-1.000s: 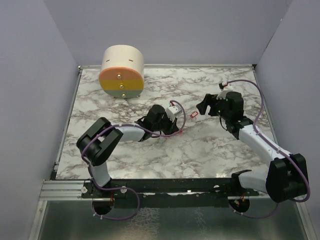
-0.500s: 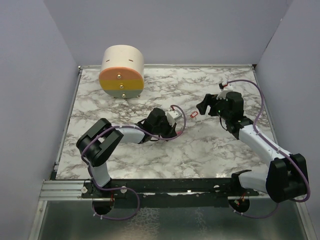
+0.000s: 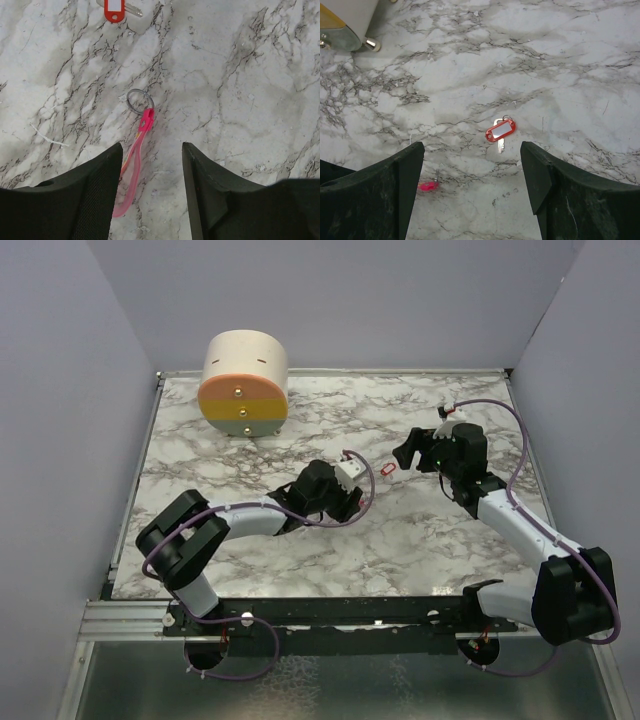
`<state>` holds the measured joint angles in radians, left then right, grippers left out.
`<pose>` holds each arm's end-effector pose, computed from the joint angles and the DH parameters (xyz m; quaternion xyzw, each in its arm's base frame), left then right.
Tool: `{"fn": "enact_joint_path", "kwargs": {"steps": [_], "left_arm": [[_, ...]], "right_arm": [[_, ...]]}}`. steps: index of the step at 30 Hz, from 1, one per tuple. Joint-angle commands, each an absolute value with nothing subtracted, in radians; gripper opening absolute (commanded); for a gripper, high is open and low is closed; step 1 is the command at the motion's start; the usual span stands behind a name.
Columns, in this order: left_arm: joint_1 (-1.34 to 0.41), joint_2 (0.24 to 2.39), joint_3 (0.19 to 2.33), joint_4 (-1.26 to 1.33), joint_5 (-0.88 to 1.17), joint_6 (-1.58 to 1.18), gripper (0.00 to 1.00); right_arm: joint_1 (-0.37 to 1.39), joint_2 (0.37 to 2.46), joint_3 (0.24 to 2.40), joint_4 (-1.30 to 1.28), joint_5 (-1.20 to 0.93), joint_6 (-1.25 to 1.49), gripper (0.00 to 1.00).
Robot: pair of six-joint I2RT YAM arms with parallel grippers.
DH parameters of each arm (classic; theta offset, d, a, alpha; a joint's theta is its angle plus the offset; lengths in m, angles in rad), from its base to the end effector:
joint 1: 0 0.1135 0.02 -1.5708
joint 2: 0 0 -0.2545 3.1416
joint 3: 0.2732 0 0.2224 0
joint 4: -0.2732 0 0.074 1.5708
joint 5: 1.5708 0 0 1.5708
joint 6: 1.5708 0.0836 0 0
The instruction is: Put the keys on the keyring
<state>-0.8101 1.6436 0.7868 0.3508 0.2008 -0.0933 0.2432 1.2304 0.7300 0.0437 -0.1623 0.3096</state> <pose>0.2364 -0.2726 0.1692 0.3484 0.7849 -0.2982 0.4167 0.2803 0.0835 0.2343 -0.0147 0.8470 0.2100 0.4882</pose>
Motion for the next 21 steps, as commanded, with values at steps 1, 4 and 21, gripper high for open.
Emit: {"fn": "enact_joint_path", "kwargs": {"steps": [1, 4, 21], "left_arm": [[-0.858, 1.625, 0.806, 0.346, 0.059, -0.069, 0.54], [-0.895, 1.638, 0.821, 0.34, -0.007, -0.063, 0.57], [-1.022, 1.867, 1.052, 0.239, -0.414, -0.114, 0.62]], "right_arm": [[0.248, 1.217, 0.742, 0.041, -0.163, 0.305, 0.79], [0.248, 1.213, 0.74, 0.042, -0.157, 0.305, 0.79], [0.248, 1.188, 0.731, 0.045, -0.112, 0.324, 0.79]]}}
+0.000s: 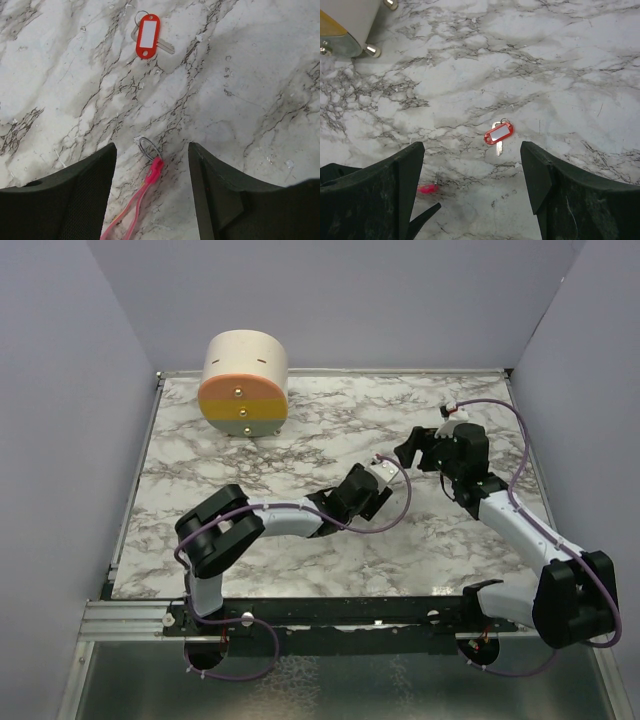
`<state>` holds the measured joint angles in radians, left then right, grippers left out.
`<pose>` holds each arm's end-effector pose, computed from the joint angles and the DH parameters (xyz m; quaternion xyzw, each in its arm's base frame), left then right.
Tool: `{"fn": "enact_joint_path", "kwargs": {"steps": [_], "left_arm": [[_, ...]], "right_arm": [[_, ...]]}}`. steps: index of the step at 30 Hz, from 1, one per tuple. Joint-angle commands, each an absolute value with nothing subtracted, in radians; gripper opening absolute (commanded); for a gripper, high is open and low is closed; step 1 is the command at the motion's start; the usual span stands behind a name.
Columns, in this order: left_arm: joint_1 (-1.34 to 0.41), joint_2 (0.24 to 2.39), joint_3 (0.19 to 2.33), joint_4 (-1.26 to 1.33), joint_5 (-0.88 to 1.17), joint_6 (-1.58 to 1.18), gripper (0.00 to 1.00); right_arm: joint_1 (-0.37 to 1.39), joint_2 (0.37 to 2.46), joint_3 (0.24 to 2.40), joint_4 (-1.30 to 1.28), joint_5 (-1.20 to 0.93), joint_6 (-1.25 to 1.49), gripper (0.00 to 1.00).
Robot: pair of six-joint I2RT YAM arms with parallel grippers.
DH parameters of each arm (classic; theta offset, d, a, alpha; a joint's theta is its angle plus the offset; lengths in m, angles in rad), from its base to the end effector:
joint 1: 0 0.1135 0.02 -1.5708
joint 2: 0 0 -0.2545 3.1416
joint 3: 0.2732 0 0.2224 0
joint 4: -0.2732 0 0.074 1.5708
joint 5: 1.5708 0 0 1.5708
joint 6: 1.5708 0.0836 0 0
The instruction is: Put the keys on the keyring
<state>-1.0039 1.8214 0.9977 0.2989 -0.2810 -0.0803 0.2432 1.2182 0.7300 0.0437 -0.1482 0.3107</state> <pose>0.2377 -0.3302 0.1664 0.3196 0.7991 -0.1512 0.4862 0.2793 0.0820 0.2375 -0.0110 0.8441 0.2058 0.4950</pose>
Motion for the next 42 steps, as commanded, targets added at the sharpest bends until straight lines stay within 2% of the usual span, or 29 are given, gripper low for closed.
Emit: {"fn": "enact_joint_path", "kwargs": {"steps": [1, 13, 20, 42], "left_arm": [[-1.024, 1.874, 1.059, 0.229, -0.422, -0.12, 0.62], [-1.053, 1.918, 1.077, 0.2, -0.495, -0.176, 0.58], [-1.057, 1.925, 1.071, 0.199, -0.499, -0.186, 0.52], [-1.052, 1.929, 1.014, 0.265, -0.472, -0.115, 0.43]], "right_arm": [[0.249, 1.185, 0.73, 0.045, -0.11, 0.326, 0.79], [0.248, 1.184, 0.73, 0.043, -0.101, 0.33, 0.79], [0.249, 1.18, 0.729, 0.041, -0.097, 0.33, 0.79], [0.248, 1.177, 0.727, 0.038, -0.095, 0.326, 0.79]]}}
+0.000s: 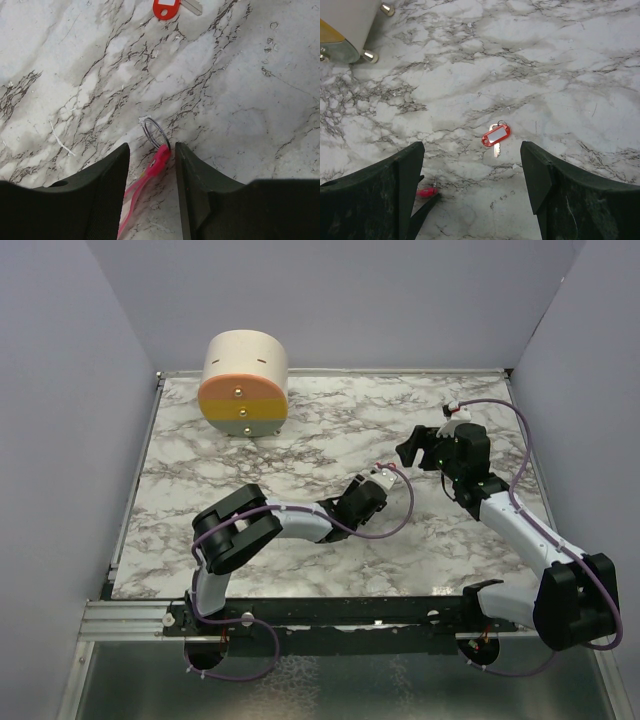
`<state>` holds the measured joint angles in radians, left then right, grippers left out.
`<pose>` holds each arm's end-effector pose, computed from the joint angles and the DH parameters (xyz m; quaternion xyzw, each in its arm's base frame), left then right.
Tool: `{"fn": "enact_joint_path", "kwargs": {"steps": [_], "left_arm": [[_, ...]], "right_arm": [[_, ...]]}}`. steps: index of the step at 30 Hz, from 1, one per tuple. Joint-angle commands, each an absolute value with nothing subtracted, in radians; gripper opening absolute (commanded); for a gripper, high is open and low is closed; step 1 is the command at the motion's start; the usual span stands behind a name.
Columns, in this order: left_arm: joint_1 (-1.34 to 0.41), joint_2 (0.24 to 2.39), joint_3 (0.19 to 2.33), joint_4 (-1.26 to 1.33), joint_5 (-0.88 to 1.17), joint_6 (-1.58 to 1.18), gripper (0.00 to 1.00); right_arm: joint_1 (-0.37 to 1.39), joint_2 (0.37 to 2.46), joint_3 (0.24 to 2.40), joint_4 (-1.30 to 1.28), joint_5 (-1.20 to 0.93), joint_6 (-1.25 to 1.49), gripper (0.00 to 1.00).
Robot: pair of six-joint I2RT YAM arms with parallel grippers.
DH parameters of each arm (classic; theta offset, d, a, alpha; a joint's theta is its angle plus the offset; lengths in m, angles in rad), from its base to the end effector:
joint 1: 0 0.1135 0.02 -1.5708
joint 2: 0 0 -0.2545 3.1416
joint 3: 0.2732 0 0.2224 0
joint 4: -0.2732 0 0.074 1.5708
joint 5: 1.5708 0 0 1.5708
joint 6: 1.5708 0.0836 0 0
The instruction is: Put the keys on the keyring
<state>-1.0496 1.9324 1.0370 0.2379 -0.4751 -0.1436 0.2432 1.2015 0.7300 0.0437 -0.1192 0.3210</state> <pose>0.2364 -0.3349 0.1313 0.2885 0.8298 -0.0661 0.4732 0.2781 0.0792 0.2419 0.0005 0.8402 0.1984 0.5046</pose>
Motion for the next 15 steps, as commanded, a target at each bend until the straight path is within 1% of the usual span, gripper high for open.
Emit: {"fn": "enact_joint_path", "kwargs": {"steps": [1, 6, 15], "left_arm": [[-1.048, 1.93, 1.012, 0.267, -0.457, -0.113, 0.43], [-1.025, 1.921, 0.99, 0.282, -0.419, -0.109, 0.43], [-0.992, 1.873, 0.947, 0.297, -0.367, -0.094, 0.37]], "right_arm": [[0.248, 1.176, 0.728, 0.038, -0.095, 0.326, 0.79], [0.248, 1.174, 0.728, 0.037, -0.094, 0.326, 0.79], [0.248, 1.178, 0.728, 0.037, -0.092, 0.324, 0.79]]}}
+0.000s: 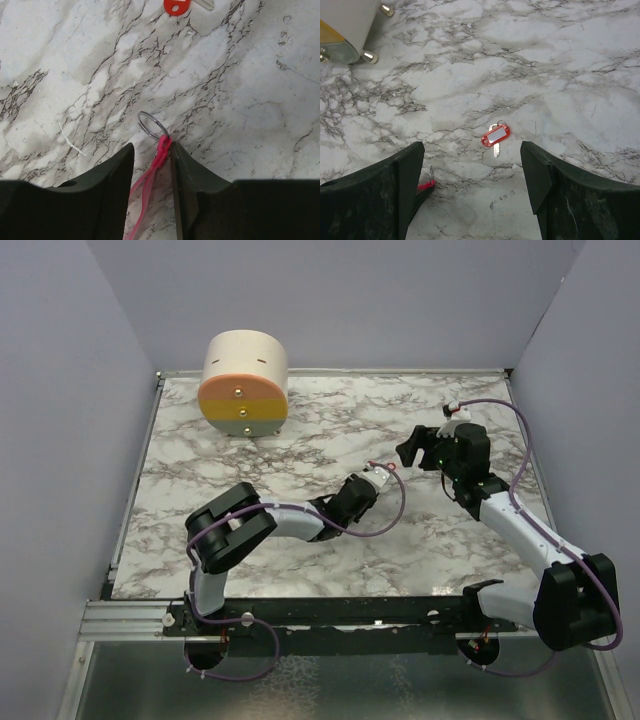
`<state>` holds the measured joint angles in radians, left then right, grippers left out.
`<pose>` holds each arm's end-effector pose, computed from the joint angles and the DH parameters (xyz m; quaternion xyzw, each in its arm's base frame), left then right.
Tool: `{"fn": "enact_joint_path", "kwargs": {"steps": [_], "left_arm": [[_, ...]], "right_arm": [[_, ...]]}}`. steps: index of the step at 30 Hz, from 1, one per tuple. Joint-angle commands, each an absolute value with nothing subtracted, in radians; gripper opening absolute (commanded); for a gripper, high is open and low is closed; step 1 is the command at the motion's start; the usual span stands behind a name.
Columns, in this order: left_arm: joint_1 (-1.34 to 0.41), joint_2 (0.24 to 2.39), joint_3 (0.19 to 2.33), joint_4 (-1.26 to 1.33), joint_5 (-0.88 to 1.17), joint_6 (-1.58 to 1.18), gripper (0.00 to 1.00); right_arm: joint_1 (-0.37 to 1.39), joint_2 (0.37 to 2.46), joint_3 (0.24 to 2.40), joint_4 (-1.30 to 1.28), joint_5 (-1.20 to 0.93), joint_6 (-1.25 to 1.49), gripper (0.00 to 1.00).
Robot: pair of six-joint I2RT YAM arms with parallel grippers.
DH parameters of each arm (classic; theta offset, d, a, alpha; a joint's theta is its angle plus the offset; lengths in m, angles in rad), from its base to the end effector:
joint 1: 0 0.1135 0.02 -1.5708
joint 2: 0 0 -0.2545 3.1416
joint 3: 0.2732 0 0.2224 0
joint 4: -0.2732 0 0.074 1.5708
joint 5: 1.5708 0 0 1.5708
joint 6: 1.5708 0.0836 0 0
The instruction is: Put the keys on the keyring
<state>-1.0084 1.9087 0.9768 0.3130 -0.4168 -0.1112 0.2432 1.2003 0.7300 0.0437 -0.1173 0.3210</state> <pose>0.2434 -0.3227 0.1302 0.2918 0.8247 -0.0822 0.4775 0.2780 0.0791 0.2422 0.0009 0.8399 0.1978 0.5054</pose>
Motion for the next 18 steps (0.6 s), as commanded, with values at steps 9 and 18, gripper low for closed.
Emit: {"fn": "enact_joint_path", "kwargs": {"steps": [9, 18], "left_arm": [[-0.962, 1.822, 0.898, 0.327, -0.296, -0.074, 0.13], [-0.947, 1.726, 0.843, 0.375, -0.224, -0.01, 0.0]], "right_arm": [[0.249, 1.177, 0.73, 0.037, -0.091, 0.323, 0.79], [0.248, 1.18, 0.73, 0.037, -0.092, 0.319, 0.78]]}}
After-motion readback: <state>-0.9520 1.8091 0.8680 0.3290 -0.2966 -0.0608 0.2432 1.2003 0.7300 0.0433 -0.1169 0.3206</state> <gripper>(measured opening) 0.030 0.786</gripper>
